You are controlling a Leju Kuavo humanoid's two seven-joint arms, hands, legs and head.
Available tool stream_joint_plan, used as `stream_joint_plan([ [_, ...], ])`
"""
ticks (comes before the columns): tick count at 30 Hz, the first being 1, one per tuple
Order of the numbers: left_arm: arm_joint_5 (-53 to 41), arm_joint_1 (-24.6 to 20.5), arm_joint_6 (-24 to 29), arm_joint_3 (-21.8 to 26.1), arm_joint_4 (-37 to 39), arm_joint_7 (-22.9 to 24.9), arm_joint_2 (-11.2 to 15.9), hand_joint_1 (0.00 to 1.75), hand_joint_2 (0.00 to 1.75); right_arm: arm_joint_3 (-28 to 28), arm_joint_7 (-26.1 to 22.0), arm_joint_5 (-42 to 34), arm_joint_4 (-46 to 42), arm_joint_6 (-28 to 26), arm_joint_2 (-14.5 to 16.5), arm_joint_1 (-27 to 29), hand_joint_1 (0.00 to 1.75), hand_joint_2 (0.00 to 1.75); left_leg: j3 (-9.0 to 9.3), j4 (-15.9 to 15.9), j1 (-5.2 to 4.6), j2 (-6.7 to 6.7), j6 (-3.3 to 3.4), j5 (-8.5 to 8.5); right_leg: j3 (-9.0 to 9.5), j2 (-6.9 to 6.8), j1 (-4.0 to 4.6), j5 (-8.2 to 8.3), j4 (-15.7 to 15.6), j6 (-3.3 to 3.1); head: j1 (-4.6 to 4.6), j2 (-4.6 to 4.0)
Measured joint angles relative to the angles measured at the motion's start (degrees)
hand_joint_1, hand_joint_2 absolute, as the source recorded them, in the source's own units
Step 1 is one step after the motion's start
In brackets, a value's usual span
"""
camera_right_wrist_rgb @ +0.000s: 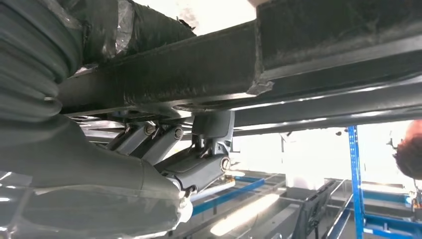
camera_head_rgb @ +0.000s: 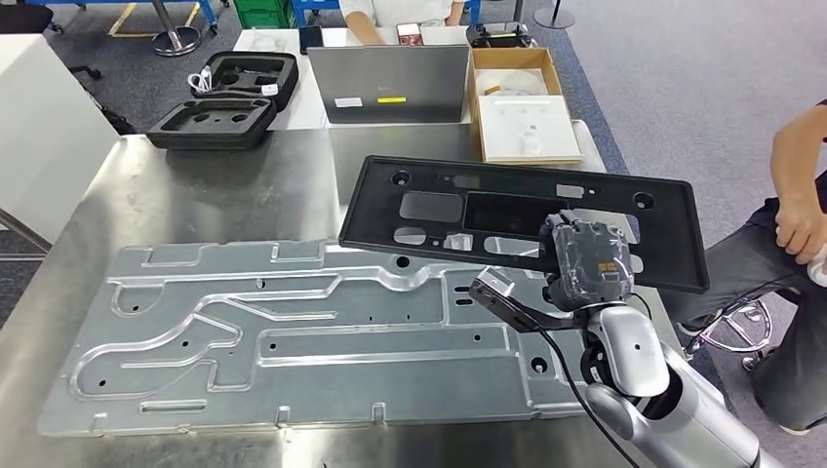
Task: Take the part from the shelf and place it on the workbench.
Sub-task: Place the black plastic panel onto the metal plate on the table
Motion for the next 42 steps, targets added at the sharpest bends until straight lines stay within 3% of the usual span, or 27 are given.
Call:
stream_joint_plan([
  [2, -0.2, 0.0, 0.3, 0.0, 0.0, 0.1, 0.0, 0.0, 1.75, 0.0, 0.0, -0.1, 0.0, 0.0, 0.0, -0.1, 1.75, 1.75, 1.55, -3.5, -0.2, -0.15, 0.55, 0.42, -0.12, 0.04, 0.08, 0.51, -0.2, 0.89, 0.11, 0.0],
  [4, -0.3, 0.1, 0.4, 0.0, 0.0, 0.2, 0.0, 0.0, 1.75, 0.1, 0.0, -0.2, 0.0, 0.0, 0.0, 0.0, 1.75, 1.75, 1.36, -3.9, -0.48, -0.19, 1.53, 0.87, -0.16, 0.13, -0.05, 1.09, -0.7, 1.83, 0.17, 0.0],
  [6, -0.4, 0.2, 0.5, 0.0, 0.0, 0.2, 0.0, 0.0, 1.75, 0.1, 0.0, -0.2, 0.0, 0.2, -0.1, 0.0, 1.75, 1.75, 1.32, -4.3, -0.5, -0.08, 2.5, 1.68, -0.79, 0.14, -0.18, 0.21, 0.2, 2.3, 0.29, 0.0],
  [8, -0.5, 0.2, 0.4, 0.0, 0.0, 0.3, 0.2, 0.0, 1.75, 0.1, 0.0, -0.2, 0.1, 0.4, -0.2, 0.1, 1.75, 1.75, 1.01, -4.5, -0.58, 0.03, 3.25, 2.32, -3.1, 0.08, -0.09, -3.46, 5.6, 2.29, 0.48, 0.0],
  [10, -0.5, 0.2, 0.4, 0.0, 0.0, 0.3, 0.2, 0.0, 1.75, 0.1, 0.0, -0.2, 0.2, 0.4, -0.3, 0.2, 1.75, 1.75, 0.56, -4.4, -0.96, 0.08, 3.63, 2.58, -6.19, 0.06, 0.21, -7.15, 13.4, 2.14, 0.54, 0.0],
  [11, -0.5, 0.3, 0.4, 0.0, 0.0, 0.3, 0.2, 0.0, 1.75, 0.1, 0.0, -0.2, 0.3, 0.5, -0.3, 0.3, 1.75, 1.75, 0.43, -4.4, -1.19, 0.08, 3.7, 2.62, -6.92, 0.07, 0.42, -7.6, 15.5, 2.0, 0.53, 0.0],
  [12, -0.6, 0.3, 0.4, 0.0, 0.0, 0.3, 0.2, 0.0, 1.75, 0.2, 0.0, -0.1, 0.4, 0.7, -0.3, 0.4, 1.75, 1.75, 0.37, -4.4, -1.41, 0.08, 3.73, 2.63, -6.62, 0.07, 0.65, -7.03, 15.5, 1.74, 0.51, 0.0],
  [14, -0.6, 0.3, 0.4, 0.0, 0.0, 0.4, 0.2, 0.0, 1.75, 0.2, -0.2, 0.3, 0.5, 1.4, -0.3, 0.4, 1.75, 1.75, 0.48, -4.3, -1.72, 0.04, 3.76, 2.54, -3.0, 0.07, 1.22, -3.57, 8.9, 0.83, 0.52, 0.0],
  [16, -0.7, 0.2, 0.4, 0.0, 0.0, 0.4, 0.2, 0.0, 1.75, 0.3, -0.8, 1.4, 0.6, 2.1, -0.3, 0.1, 1.75, 1.75, 0.32, -4.1, -2.01, 0.03, 3.66, 2.36, 0.76, 0.05, 1.79, -1.5, 1.8, -0.23, 0.47, 0.01],
  [18, -0.8, 0.2, 0.2, 0.0, 0.0, 0.3, 0.1, 0.0, 1.75, 0.6, -1.9, 3.4, 0.6, 3.1, -0.2, -0.3, 1.75, 1.75, -0.04, -4.0, -2.04, 0.07, 3.37, 2.37, 1.77, 0.07, 2.13, -1.49, -0.4, -0.82, 0.43, 0.01],
  [20, -0.8, 0.2, 0.0, 0.0, 0.0, 0.1, 0.2, 0.0, 1.75, 1.3, -3.0, 5.2, 0.7, 4.2, -0.2, -0.6, 1.75, 1.75, -0.1, -4.0, -2.03, 0.06, 2.89, 2.24, 1.95, 0.06, 1.9, -1.22, -1.1, -1.2, 0.45, 0.0],
  [22, -0.8, 0.1, -0.4, 0.0, 0.0, -0.2, 0.3, 0.0, 1.75, 2.0, -3.7, 6.0, 0.7, 4.7, 0.0, -1.0, 1.75, 1.75, -1.16, -1.6, -1.97, 0.05, 1.96, 0.69, 2.44, -0.08, 1.38, -0.98, -1.8, -1.58, 0.31, 0.0],
  [25, -0.9, 0.0, -0.8, 0.0, 0.0, -0.4, 0.3, 0.0, 1.75, 2.6, -4.1, 6.1, 0.8, 4.8, 0.3, -1.4, 0.44, 0.44, -6.48, 8.6, -1.06, 0.09, 0.46, -3.65, 2.62, -0.36, 1.05, -0.95, -2.0, -1.73, 0.21, 0.0],
  [26, -0.9, 0.0, -0.9, 0.0, 0.0, -0.5, 0.3, 0.0, 1.75, 2.8, -4.1, 6.0, 0.9, 4.8, 0.3, -1.5, 0.0, 0.0, -7.91, 11.1, -0.77, 0.11, 0.12, -4.15, 2.63, -0.42, 0.98, -0.98, -2.0, -1.71, 0.2, 0.0],
  [27, -1.1, -0.1, -1.1, 0.0, 0.0, -0.5, 0.3, 0.0, 1.75, 2.9, -4.2, 6.0, 1.0, 4.8, 0.4, -1.4, 0.0, 0.0, -8.39, 11.6, -0.5, 0.12, -0.18, -3.52, 2.64, -0.44, 0.88, -1.02, -1.9, -1.66, 0.21, 0.0],
  [28, -1.2, -0.1, -1.2, 0.0, 0.0, -0.5, 0.3, 0.0, 1.31, 3.1, -4.2, 6.0, 1.1, 4.8, 0.4, -1.5, 0.0, 0.0, -7.73, 9.9, -0.28, 0.14, -0.38, -1.91, 2.67, -0.4, 0.75, -1.09, -1.8, -1.56, 0.2, 0.0],
  [30, -1.5, 0.0, -1.2, 0.0, 0.0, -0.7, 0.3, 0.0, 0.44, 3.5, -4.2, 5.9, 1.2, 4.8, 0.5, -1.6, 0.0, 0.0, -4.23, 2.2, 0.04, 0.11, -0.62, 2.1, 2.64, -0.22, 0.52, -1.33, -1.5, -1.14, 0.19, 0.0],
  [31, -1.5, 0.0, -1.0, 0.0, 0.0, -1.0, 0.3, 0.0, 0.0, 3.6, -4.2, 5.9, 1.2, 4.9, 0.5, -1.6, 0.0, 0.0, -2.7, -1.0, 0.04, 0.04, -0.48, 3.26, 2.52, -0.11, 0.51, -1.45, -1.3, -0.81, 0.2, 0.01],
  [32, -1.5, 0.0, -0.8, 0.0, 0.0, -1.4, 0.3, 0.0, 0.0, 3.7, -4.2, 5.9, 1.2, 4.9, 0.5, -1.7, 0.0, 0.0, -1.76, -3.1, -0.03, -0.03, -0.23, 3.78, 2.38, -0.04, 0.53, -1.48, -1.1, -0.43, 0.22, 0.01],
  [35, -1.5, -0.1, -0.2, 0.0, 0.0, -2.2, 0.2, 0.0, 0.0, 3.7, -4.2, 5.8, 1.2, 4.8, 0.6, -1.7, 0.0, 0.0, -1.53, -4.1, -0.3, -0.1, 1.03, 3.96, 2.16, 0.05, 0.52, -1.28, -1.3, 0.62, 0.24, 0.0],
  [37, -1.8, -0.2, 0.0, 0.0, 0.0, -2.2, 0.3, 0.0, 0.0, 3.7, -4.2, 5.8, 1.1, 4.5, 0.5, -1.7, 0.0, 0.0, -1.38, -4.6, -0.23, -0.01, 1.91, 4.39, 1.5, 0.08, 0.42, -2.46, 0.1, 1.05, 0.37, 0.0],
  [40, -2.0, -0.4, 0.2, 0.0, 0.0, -2.2, 0.3, 0.0, 0.0, 3.7, -4.2, 5.8, 1.0, 4.2, 0.5, -1.6, 0.0, 0.0, -1.33, -4.9, -0.29, 0.09, 2.55, 4.62, -2.75, 0.08, 0.47, -7.66, 10.0, 1.25, 0.73, 0.0],
  [41, -2.0, -0.4, 0.3, 0.0, 0.0, -2.2, 0.3, 0.0, 0.0, 3.7, -4.2, 5.8, 1.0, 4.2, 0.5, -1.5, 0.0, 0.0, -1.34, -4.9, -0.38, 0.09, 2.6, 4.62, -4.27, 0.08, 0.48, -8.81, 13.4, 1.27, 0.76, 0.0],
  [42, -2.0, -0.4, 0.3, 0.0, 0.0, -2.1, 0.3, 0.0, 0.0, 3.7, -4.2, 5.8, 1.0, 4.2, 0.5, -1.4, 0.0, 0.0, -1.35, -4.8, -0.46, 0.09, 2.61, 4.61, -4.99, 0.08, 0.49, -8.9, 15.0, 1.23, 0.76, 0.0],
])
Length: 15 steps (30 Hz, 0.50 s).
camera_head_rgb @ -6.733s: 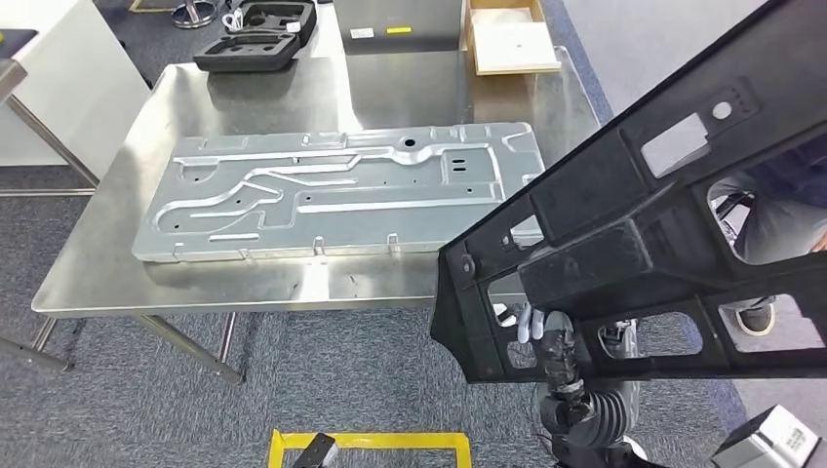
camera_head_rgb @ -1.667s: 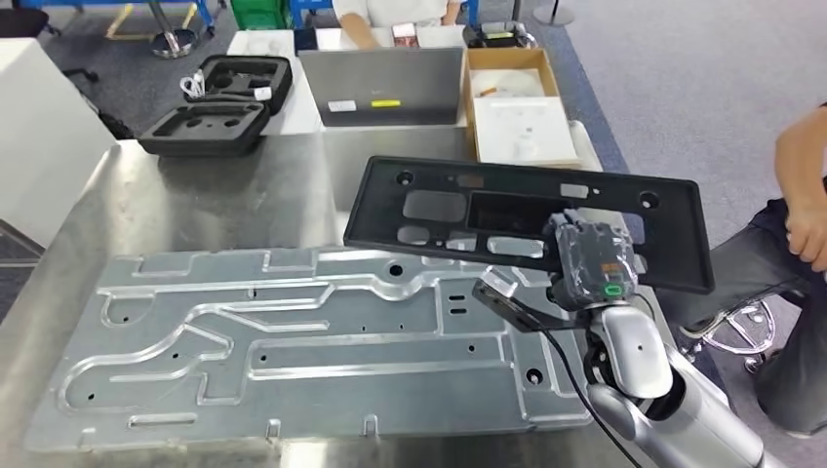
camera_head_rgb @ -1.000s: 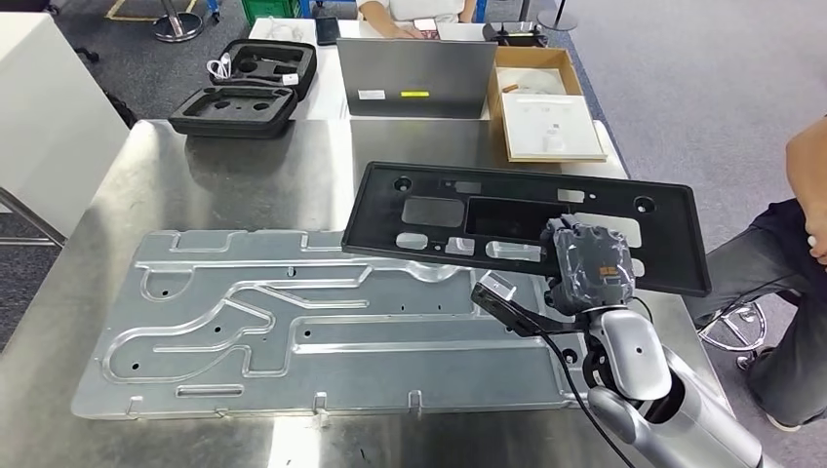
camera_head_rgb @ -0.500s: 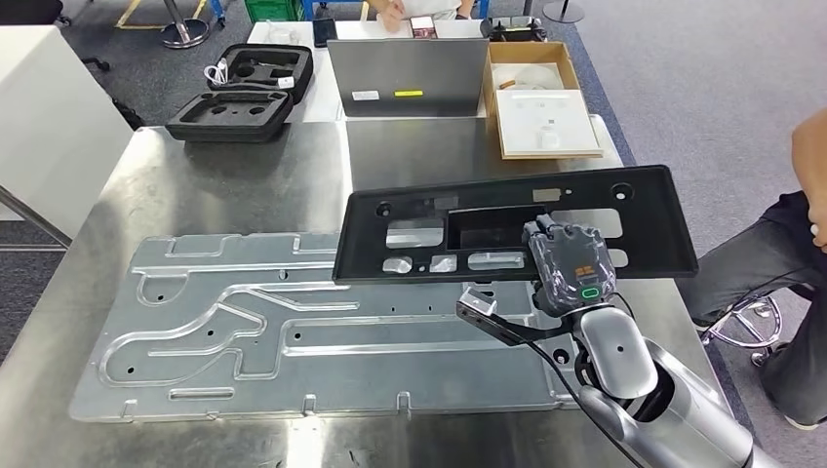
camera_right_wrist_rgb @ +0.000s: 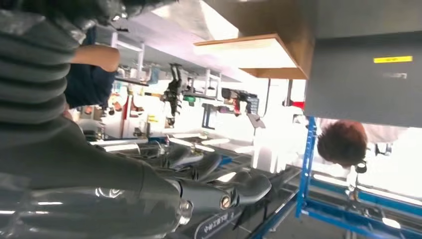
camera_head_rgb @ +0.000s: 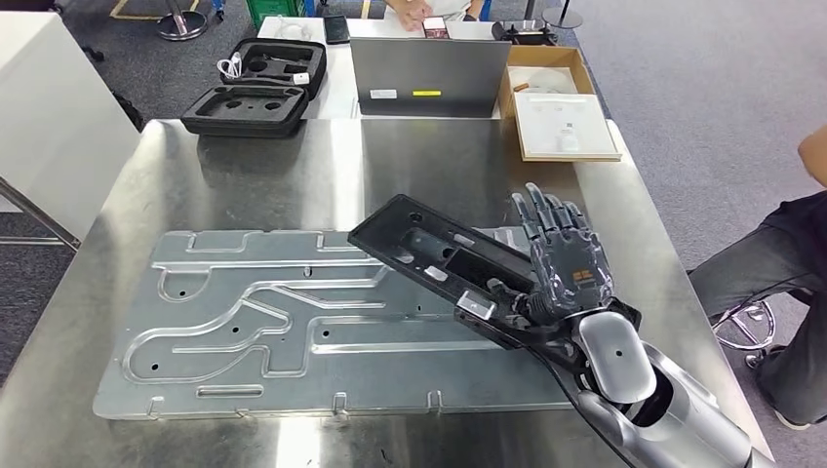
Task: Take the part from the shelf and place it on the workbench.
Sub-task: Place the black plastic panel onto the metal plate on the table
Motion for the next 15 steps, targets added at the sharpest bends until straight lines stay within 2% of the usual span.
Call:
stream_joint_plan([
  [1, 0.0, 0.0, 0.0, 0.0, 0.0, 0.1, 0.0, 0.0, 0.0, 0.0, 0.0, 0.0, 0.0, 0.0, 0.0, 0.1, 0.0, 0.0, 0.0, 0.1, -0.06, -0.01, 0.0, 0.02, 0.28, 0.0, 0.01, 0.9, -0.6, -0.09, -0.01, 0.0],
  [3, 0.0, 0.0, 0.1, 0.0, 0.0, 0.5, 0.0, 0.0, 0.0, 0.0, 0.1, 0.1, -0.2, -0.4, 0.0, 0.0, 0.0, 0.0, 0.03, 0.4, -0.08, -0.04, -0.08, 0.01, 3.8, 0.0, 0.04, 4.57, -7.8, -0.45, 0.01, 0.0],
  [5, 0.0, 0.0, 0.1, 0.0, 0.0, 0.7, 0.0, 0.0, 0.0, 0.0, 0.2, 0.2, -0.9, -1.3, 0.0, -0.1, 0.0, 0.0, -0.29, 0.9, -0.28, -0.1, -0.34, -0.07, 7.0, 0.03, 0.31, 6.75, -14.2, -0.76, -0.02, 0.0],
  [6, 0.1, 0.0, 0.0, 0.0, 0.0, 0.7, 0.0, 0.0, 0.0, 0.0, 0.3, 0.2, -1.3, -1.8, 0.0, -0.1, 0.0, 0.0, -0.48, 1.0, -0.37, -0.1, -0.54, -0.06, 7.5, 0.07, 0.44, 6.95, -15.4, -0.88, -0.05, 0.0],
  [9, 0.2, 0.2, -0.2, 0.0, 0.0, 0.6, 0.0, 0.0, 0.0, 0.0, 0.3, 0.0, -2.3, -2.9, 0.0, -0.1, 0.0, 0.0, -0.87, 1.3, -0.4, -0.09, -1.26, -0.12, 7.28, 0.08, 0.37, 7.42, -15.6, -1.53, -0.09, 0.0],
  [11, 0.2, 0.2, -0.3, 0.0, 0.0, 0.4, 0.0, 0.0, 0.0, 0.0, 0.3, -1.1, -3.3, -4.9, 0.1, 0.0, 0.0, 0.0, -1.96, 3.9, -0.27, -0.03, -1.83, -2.66, 6.98, -0.11, 0.15, 7.99, -15.9, -2.29, -0.22, 0.0],
  [13, 0.2, 0.2, -0.4, 0.0, 0.0, 0.0, 0.0, 0.0, 0.0, 0.0, 0.2, -3.2, -4.9, -8.3, 0.4, 0.1, 0.0, 0.0, -4.36, 10.9, 0.01, 0.07, -2.42, -7.45, 6.28, -0.26, 0.19, 8.54, -15.8, -2.76, -0.34, 0.0],
  [14, 0.3, 0.2, -0.4, 0.0, 0.0, -0.3, -0.1, 0.0, 0.0, 0.0, 0.2, -4.5, -5.8, -9.9, 0.7, 0.3, 0.0, 0.0, -5.39, 14.3, 0.13, 0.08, -2.62, -9.32, 5.83, -0.3, 0.26, 8.8, -15.7, -2.85, -0.37, 0.0],
  [15, 0.4, 0.2, -0.4, 0.0, 0.0, -0.4, -0.1, 0.0, 0.0, 0.0, 0.0, -5.9, -6.8, -11.6, 1.0, 0.5, 0.0, 0.0, -5.76, 16.6, 0.22, 0.09, -2.76, -10.38, 5.32, -0.32, 0.36, 9.1, -15.6, -2.88, -0.36, 0.0],
])
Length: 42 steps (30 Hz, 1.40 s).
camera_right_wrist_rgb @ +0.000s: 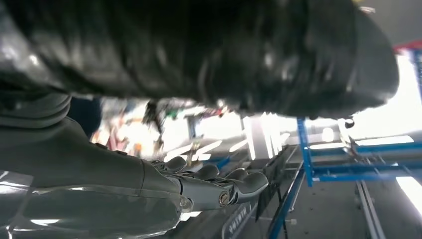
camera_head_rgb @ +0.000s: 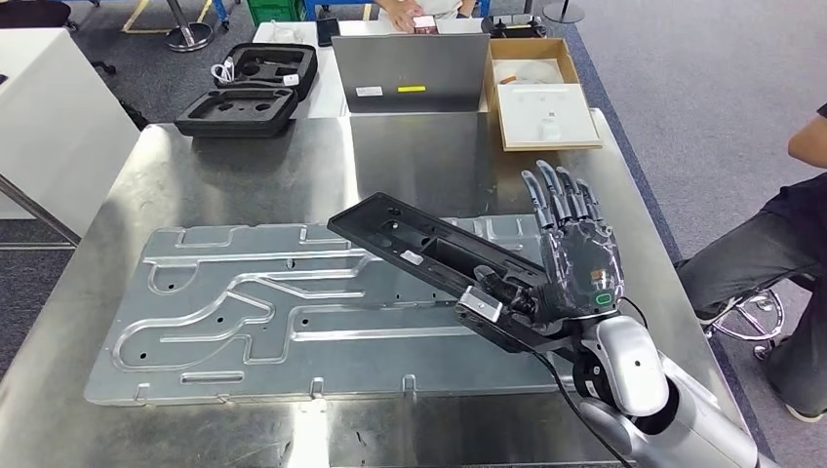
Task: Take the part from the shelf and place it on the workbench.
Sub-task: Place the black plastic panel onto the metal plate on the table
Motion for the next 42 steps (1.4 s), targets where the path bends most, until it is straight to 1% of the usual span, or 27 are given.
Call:
stream_joint_plan([
  [1, 0.1, 0.0, 0.0, 0.0, 0.0, -0.1, 0.0, 0.0, 0.0, 0.0, -0.3, -1.6, -1.0, -1.6, 0.4, 0.3, 0.0, 0.0, 0.72, 0.0, 0.04, 0.0, -0.01, 0.09, -0.47, 0.01, 0.09, 0.28, 0.1, 0.01, -0.02, 0.0],
  [2, 0.3, 0.0, -0.1, 0.0, 0.0, -0.2, 0.0, 0.0, 0.0, 0.0, -0.8, -3.3, -2.2, -3.2, 0.8, 0.6, 0.0, 0.0, 2.66, -2.3, 0.05, 0.0, 0.09, 1.09, -0.9, 0.06, 0.16, 0.58, 0.2, 0.05, -0.02, 0.0],
  [4, 0.5, 0.0, -0.2, 0.0, 0.0, -0.3, 0.0, 0.0, 0.0, -0.1, -2.3, -7.1, -4.6, -6.8, 1.7, 1.3, 0.0, 0.0, 8.17, -10.5, -0.03, -0.02, 0.56, 3.5, -1.53, 0.15, 0.28, 1.26, 0.4, 0.31, -0.02, 0.01],
  [6, 0.7, -0.1, -0.3, 0.0, 0.0, -0.2, 0.0, 0.0, 0.0, -0.1, -4.4, -10.7, -6.9, -10.1, 2.5, 2.2, 0.0, 0.0, 11.08, -15.9, -0.4, -0.1, 1.06, 4.83, -1.72, 0.09, 0.3, 1.94, 0.3, 0.86, 0.16, 0.01],
  [9, 1.0, 0.2, -0.3, 0.0, 0.0, -0.1, 0.0, 0.0, 0.0, -0.2, -6.7, -13.7, -9.9, -12.7, 3.5, 4.1, 0.0, 0.0, 10.62, -16.8, -0.78, -0.05, 1.95, 6.23, -1.85, 0.01, -0.02, 2.93, -0.2, 1.84, 0.34, 0.01],
  [10, 1.0, 0.3, -0.3, 0.0, 0.0, 0.0, 0.0, 0.0, 0.0, -0.2, -7.0, -13.9, -10.8, -12.9, 3.7, 4.7, 0.0, 0.0, 10.34, -17.1, -0.72, 0.06, 2.3, 6.97, -2.2, 0.11, -0.12, 2.18, 0.1, 2.1, 0.33, 0.0],
  [12, 1.1, 0.3, -0.3, 0.0, 0.0, 0.1, 0.0, 0.0, 0.0, -0.2, -7.3, -14.4, -12.3, -13.2, 4.1, 5.6, 0.0, 0.0, 9.27, -17.5, -0.46, 0.36, 3.07, 8.55, -3.69, 0.28, -0.29, -2.51, 3.9, 2.51, 0.58, 0.0],
  [14, 1.2, 0.3, -0.3, 0.0, 0.0, 0.1, 0.1, 0.0, 0.0, -0.2, -8.1, -15.3, -13.5, -13.8, 4.2, 6.4, 0.0, 0.0, 7.69, -17.4, -0.46, 0.47, 3.42, 9.79, -5.39, 0.3, -0.36, -8.21, 11.1, 2.89, 0.89, 0.0],
  [15, 1.3, 0.3, -0.3, 0.0, 0.0, 0.2, 0.1, 0.0, 0.0, -0.2, -8.8, -16.1, -14.2, -14.6, 4.3, 7.0, 0.0, 0.0, 6.8, -17.3, -0.45, 0.49, 3.38, 10.37, -5.64, 0.29, -0.39, -9.5, 14.2, 3.06, 0.91, 0.0],
  [16, 1.5, 0.3, -0.4, 0.0, 0.0, 0.2, 0.1, 0.0, 0.0, -0.3, -9.5, -16.9, -15.0, -15.7, 4.4, 7.9, 0.0, 0.0, 5.9, -17.1, -0.41, 0.48, 3.3, 10.88, -5.06, 0.29, -0.41, -9.44, 15.7, 3.2, 0.9, 0.0],
  [17, 1.6, 0.4, -0.4, 0.0, 0.0, 0.2, 0.1, 0.0, 0.0, -0.3, -10.2, -17.7, -15.9, -16.9, 4.5, 9.0, 0.0, 0.0, 5.01, -16.9, -0.34, 0.48, 3.17, 11.32, -3.5, 0.28, -0.43, -8.41, 15.1, 3.3, 0.92, 0.0],
  [19, 1.9, 0.5, -0.4, 0.0, 0.0, 0.2, 0.1, 0.0, 0.0, -0.8, -11.1, -18.8, -17.8, -18.9, 4.5, 10.8, 0.0, 0.0, 3.39, -16.0, -0.2, 0.45, 2.7, 12.0, 2.16, 0.26, -0.54, -6.42, 8.5, 3.45, 0.92, 0.01],
  [21, 2.1, 0.5, -0.4, 0.0, 0.0, 0.2, 0.2, 0.0, 0.0, -1.2, -11.4, -19.2, -19.5, -19.7, 4.5, 12.0, 0.0, 0.0, 2.39, -15.2, -0.28, 0.43, 2.05, 12.51, 6.62, 0.44, -0.33, -6.45, 2.0, 3.03, 0.8, 0.01],
  [22, 2.2, 0.5, -0.4, 0.0, 0.0, 0.2, 0.2, 0.0, 0.0, -1.3, -11.4, -19.2, -20.2, -19.9, 4.5, 12.5, 0.0, 0.0, 2.18, -14.9, -0.36, 0.42, 1.69, 12.8, 7.37, 0.56, -0.19, -6.85, 0.6, 2.65, 0.82, 0.02],
  [24, 2.2, 0.5, -0.4, 0.0, 0.0, 0.2, 0.2, 0.0, 0.0, -1.5, -11.4, -19.3, -21.3, -20.0, 4.5, 13.3, 0.0, 0.0, 2.05, -14.9, -0.29, 0.37, 0.93, 13.42, 6.79, 0.62, -0.05, -6.32, 0.3, 1.57, 0.96, 0.01],
  [26, 2.2, 0.6, -0.4, 0.0, 0.0, 0.2, 0.3, 0.0, 0.0, -1.7, -11.4, -19.5, -22.2, -20.1, 4.6, 13.7, 0.0, 0.0, 1.31, -13.6, -0.07, 0.3, 0.28, 11.58, 5.73, 0.46, -0.1, -5.32, 0.2, 0.53, 0.94, 0.0],
  [29, 2.2, 0.6, -0.4, 0.0, 0.0, 0.2, 0.3, 0.0, 0.0, -2.0, -11.4, -19.6, -23.0, -20.3, 4.7, 14.1, 0.0, 0.0, -0.11, -6.3, 0.09, 0.27, -0.27, 3.35, 3.6, 0.36, 0.08, -3.36, 0.1, -0.41, 0.69, 0.0],
  [30, 2.2, 0.5, -0.4, 0.0, 0.0, 0.2, 0.3, 0.0, 0.0, -2.2, -11.5, -19.8, -23.3, -20.6, 4.8, 14.7, 0.0, 0.0, -0.22, -3.3, 0.12, 0.27, -0.3, 1.64, 2.76, 0.33, 0.26, -2.63, 0.1, -0.54, 0.66, 0.0],
  [31, 2.4, 0.5, -0.4, 0.1, 0.0, 0.2, 0.3, 0.0, 0.0, -2.6, -11.7, -20.3, -23.7, -21.2, 4.8, 15.7, 0.0, 0.0, 0.06, -1.0, 0.14, 0.27, -0.26, 1.35, 1.85, 0.28, 0.46, -1.89, 0.2, -0.59, 0.64, 0.0],
  [33, 2.8, 0.5, -0.3, 0.1, 0.0, 0.3, 0.3, 0.0, 0.0, -4.4, -12.8, -22.0, -25.3, -23.0, 4.9, 18.7, 0.0, 0.0, 2.54, -0.9, 0.08, 0.25, 0.23, 4.17, -0.18, 0.16, 0.93, -0.48, 0.3, -0.57, 0.64, 0.0],
  [34, 3.2, 0.5, -0.3, 0.2, 0.0, 0.4, 0.3, 0.0, 0.0, -5.6, -13.8, -23.5, -26.2, -23.9, 4.9, 20.3, 0.0, 0.0, 5.18, -3.5, -0.05, 0.2, 0.73, 5.39, -0.96, 0.11, 1.08, 0.16, 0.3, -0.58, 0.66, 0.0],
  [35, 3.6, 0.5, -0.2, 0.2, 0.0, 0.5, 0.4, 0.0, 0.0, -7.3, -15.4, -25.6, -27.2, -24.5, 5.1, 22.3, 0.0, 0.0, 8.68, -7.8, -0.25, 0.13, 1.29, 5.38, -1.53, 0.05, 1.27, 0.72, 0.3, -0.49, 0.66, 0.0],
  [37, 4.6, 0.5, -0.1, 0.5, 0.0, 0.8, 0.6, 0.0, 0.0, -11.2, -20.1, -32.2, -29.3, -25.2, 5.8, 27.1, 0.0, 0.0, 14.24, -15.7, -0.79, -0.03, 1.97, 3.64, -1.87, -0.24, 1.23, 1.77, 0.2, -0.11, 0.73, 0.01],
  [38, 5.1, 0.5, 0.0, 0.6, 0.0, 0.9, 0.7, 0.0, 0.0, -13.4, -22.8, -35.9, -30.2, -25.3, 6.3, 29.7, 0.0, 0.0, 15.42, -17.9, -1.1, -0.07, 2.1, 3.04, -1.85, -0.4, 1.09, 2.32, 0.0, 0.22, 0.64, 0.01],
  [40, 6.0, 0.7, 0.2, 1.1, 0.0, 1.2, 0.7, 0.0, 0.0, -18.3, -27.3, -42.4, -31.3, -25.3, 7.7, 34.4, 0.0, 0.0, 15.0, -19.0, -1.25, 0.05, 2.5, 4.22, -2.01, -0.32, 0.72, 2.85, -0.4, 0.9, 0.54, 0.01],
  [41, 6.4, 0.8, 0.3, 1.4, 0.0, 1.3, 0.7, 0.0, 0.0, -20.8, -29.3, -45.5, -31.6, -25.3, 8.6, 36.9, 0.0, 0.0, 14.49, -19.3, -1.17, 0.2, 2.87, 5.0, -2.42, -0.13, 0.64, 1.67, 0.2, 1.2, 0.53, 0.01],
  [42, 6.8, 0.9, 0.5, 1.6, 0.0, 1.4, 0.7, 0.0, 0.0, -23.6, -31.1, -48.8, -31.8, -25.3, 9.6, 39.2, 0.0, 0.0, 13.85, -19.6, -0.98, 0.38, 3.3, 5.85, -3.01, 0.08, 0.6, -0.62, 1.7, 1.43, 0.73, 0.01],
])
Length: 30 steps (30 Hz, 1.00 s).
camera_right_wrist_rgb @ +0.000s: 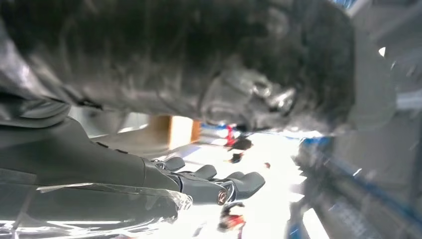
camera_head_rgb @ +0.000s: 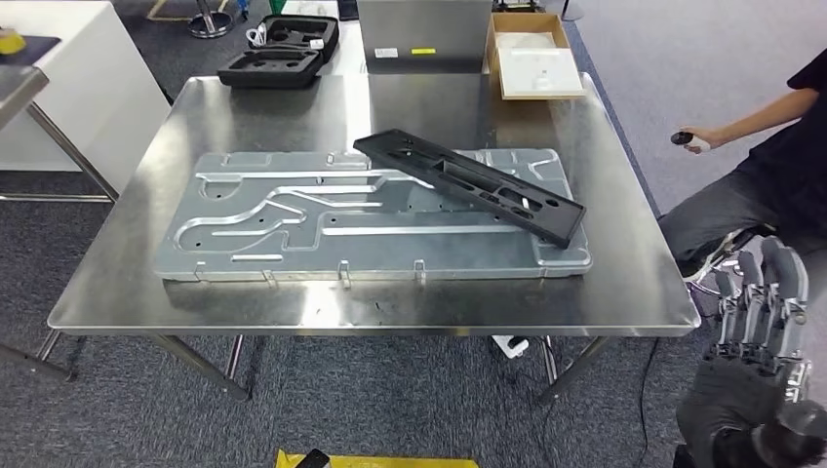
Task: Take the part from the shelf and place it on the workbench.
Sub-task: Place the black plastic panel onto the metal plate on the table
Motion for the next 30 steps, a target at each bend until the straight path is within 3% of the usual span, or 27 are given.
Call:
stream_joint_plan([
  [2, 0.9, 0.1, 0.4, 0.3, 0.0, 0.3, 0.1, 0.0, 0.0, -5.9, -3.4, -8.9, 0.3, 0.1, 2.3, 4.1, 0.0, 0.0, -1.69, 0.0, 0.11, 0.22, 0.55, 1.39, -1.33, 0.18, -0.28, -6.47, 6.2, 0.41, 0.25, 0.0],
  [3, 1.3, 0.1, 0.6, 0.5, 0.1, 0.5, 0.1, 0.0, 0.0, -8.9, -4.9, -13.8, 0.9, 0.4, 3.5, 5.6, 0.0, 0.0, -2.57, 0.1, 0.14, 0.28, 0.61, 2.03, -1.75, 0.19, -0.43, -8.48, 9.6, 0.64, 0.33, 0.0],
  [4, 1.6, 0.2, 0.7, 0.8, 0.1, 0.7, 0.1, 0.0, 0.0, -11.9, -6.3, -18.5, 1.9, 0.5, 4.8, 6.6, 0.0, 0.0, -3.6, 0.3, 0.19, 0.34, 0.49, 2.75, -1.8, 0.19, -0.6, -8.84, 12.4, 0.91, 0.36, -0.01],
  [5, 1.9, 0.2, 0.8, 1.1, 0.1, 0.9, 0.0, 0.0, 0.0, -14.6, -7.3, -22.0, 3.5, 0.6, 5.9, 7.1, 0.0, 0.0, -4.76, 0.6, 0.3, 0.42, 0.29, 3.41, -1.28, 0.19, -0.78, -7.63, 13.8, 1.2, 0.39, -0.01],
  [7, 2.4, 0.2, 0.8, 1.5, 0.1, 1.2, -0.1, 0.0, 0.0, -19.6, -8.4, -25.4, 8.3, 0.4, 8.1, 6.8, 0.0, 0.0, -7.49, 1.9, 0.67, 0.61, -0.39, 4.58, 2.24, 0.15, -1.29, -3.79, 11.5, 1.84, 0.46, -0.01],
  [8, 2.6, 0.2, 0.8, 1.7, 0.1, 1.4, -0.2, 0.0, 0.0, -21.8, -8.6, -25.8, 11.2, 0.3, 9.1, 6.1, 0.0, 0.0, -8.76, 2.7, 0.8, 0.69, -0.77, 4.95, 4.93, 0.14, -1.56, -3.47, 8.1, 2.21, 0.46, 0.0],
  [10, 2.9, 0.2, 1.0, 1.9, 0.1, 1.6, -0.2, 0.0, 0.0, -26.0, -9.8, -27.1, 18.1, 0.6, 11.1, 4.1, 0.0, 0.0, -10.48, 4.3, 0.83, 0.74, -1.49, 5.47, 9.79, 0.21, -1.53, -5.71, 0.7, 2.08, 0.47, 0.0],
  [11, 3.1, 0.1, 1.0, 2.0, 0.1, 1.6, -0.3, 0.0, 0.0, -27.9, -10.9, -28.1, 22.3, 0.8, 11.9, 2.9, 0.0, 0.0, -10.81, 4.7, 0.77, 0.72, -1.84, 5.76, 10.78, 0.25, -1.35, -6.96, -1.2, 1.75, 0.46, 0.0],
  [13, 3.3, 0.2, 1.2, 2.3, 0.1, 1.6, -0.4, 0.0, 0.0, -31.4, -13.5, -30.2, 31.9, 1.2, 13.5, 0.1, 0.0, 0.0, -11.11, 4.9, 0.92, 0.65, -2.66, 6.45, 10.51, 0.17, -1.08, -6.92, -1.8, 0.59, 0.48, 0.0],
  [15, 3.5, 0.2, 1.2, 2.7, 0.1, 1.6, -0.5, 0.0, 0.0, -34.4, -15.9, -32.9, 40.4, 2.4, 14.7, -2.1, 0.0, 0.0, -12.04, 6.2, 1.16, 0.53, -3.15, 4.74, 9.44, -0.04, -1.01, -5.82, -1.7, -0.5, 0.47, -0.01],
  [18, 3.6, 0.1, 1.3, 3.0, 0.1, 1.2, -0.6, 0.0, 0.0, -37.5, -20.2, -38.9, 52.4, 7.0, 16.0, -6.0, 0.0, 0.0, -14.24, 14.5, 1.18, 0.37, -3.37, -3.47, 7.05, 0.04, -0.77, -3.6, -1.7, -1.41, 0.17, -0.01],
  [19, 3.6, 0.1, 1.2, 3.1, 0.1, 1.1, -0.6, 0.0, 0.0, -38.6, -21.2, -40.9, 57.2, 8.7, 16.4, -7.5, 0.0, 0.0, -14.58, 17.9, 1.15, 0.34, -3.39, -5.24, 6.07, 0.13, -0.58, -2.78, -1.7, -1.55, 0.08, -0.01],
  [21, 3.5, 0.0, 1.0, 3.1, 0.1, 0.9, -0.7, 0.0, 0.0, -40.9, -21.8, -43.5, 65.6, 10.9, 17.1, -9.6, 0.0, 0.0, -13.18, 20.0, 0.97, 0.25, -3.02, -4.01, 4.08, 0.15, -0.1, -1.32, -1.6, -1.67, 0.02, -0.01],
  [22, 3.3, 0.1, 0.8, 3.1, 0.1, 0.8, -0.7, 0.0, 0.0, -41.8, -21.6, -44.4, 69.3, 11.7, 17.3, -10.5, 0.0, 0.0, -11.09, 18.2, 0.75, 0.23, -2.48, -2.36, 3.13, 0.14, 0.14, -0.63, -1.6, -1.7, 0.03, -0.01],
  [23, 3.2, 0.0, 0.6, 3.1, 0.1, 0.8, -0.7, 0.0, 0.0, -42.7, -21.1, -44.9, 73.1, 12.5, 17.5, -11.4, 0.0, 0.0, -8.06, 14.6, 0.37, 0.2, -1.7, -1.23, 2.32, 0.15, 0.24, 0.07, -1.6, -1.74, 0.03, -0.01],
  [24, 3.1, -0.1, 0.4, 3.1, 0.1, 0.8, -0.7, 0.0, 0.0, -43.4, -20.3, -45.3, 76.7, 13.1, 17.9, -12.4, 0.0, 0.0, -4.55, 10.0, -0.09, 0.21, -0.83, -1.14, 1.71, 0.19, 0.39, 0.71, -1.6, -1.72, 0.04, -0.01],
  [26, 2.8, -0.3, 0.1, 3.2, 0.1, 0.6, -0.6, 0.0, 0.0, -44.4, -18.1, -45.4, 82.8, 14.1, 18.4, -13.8, 0.0, 0.0, 0.55, 2.6, -0.83, 0.18, 0.06, -2.18, 1.42, 0.09, 0.21, 1.89, -1.9, -1.43, 0.13, 0.0],
  [27, 2.7, -0.4, 0.0, 3.2, 0.1, 0.6, -0.6, 0.0, 0.0, -44.7, -16.8, -45.2, 85.3, 14.4, 18.6, -14.2, 0.0, 0.0, 1.49, 0.8, -1.1, 0.13, 0.19, -2.37, 1.53, 0.0, 0.05, 2.48, -2.2, -1.16, 0.1, -0.01],
  [29, 2.5, -0.4, -0.2, 3.2, 0.1, 0.5, -0.7, 0.0, 0.0, -44.9, -14.2, -44.4, 89.5, 14.5, 19.0, -14.9, 0.0, 0.0, 1.21, -0.4, -1.25, 0.05, 0.36, -1.0, 1.62, -0.03, -0.33, 3.37, -2.9, -0.64, 0.01, -0.01],
  [30, 2.5, -0.5, -0.2, 3.2, 0.1, 0.4, -0.7, 0.0, 0.0, -44.9, -12.9, -43.8, 91.4, 14.4, 19.2, -15.2, 0.0, 0.0, 0.96, -1.0, -1.14, 0.05, 0.59, -0.31, 1.34, 0.03, -0.37, 2.95, -2.8, -0.38, -0.08, -0.01],
])
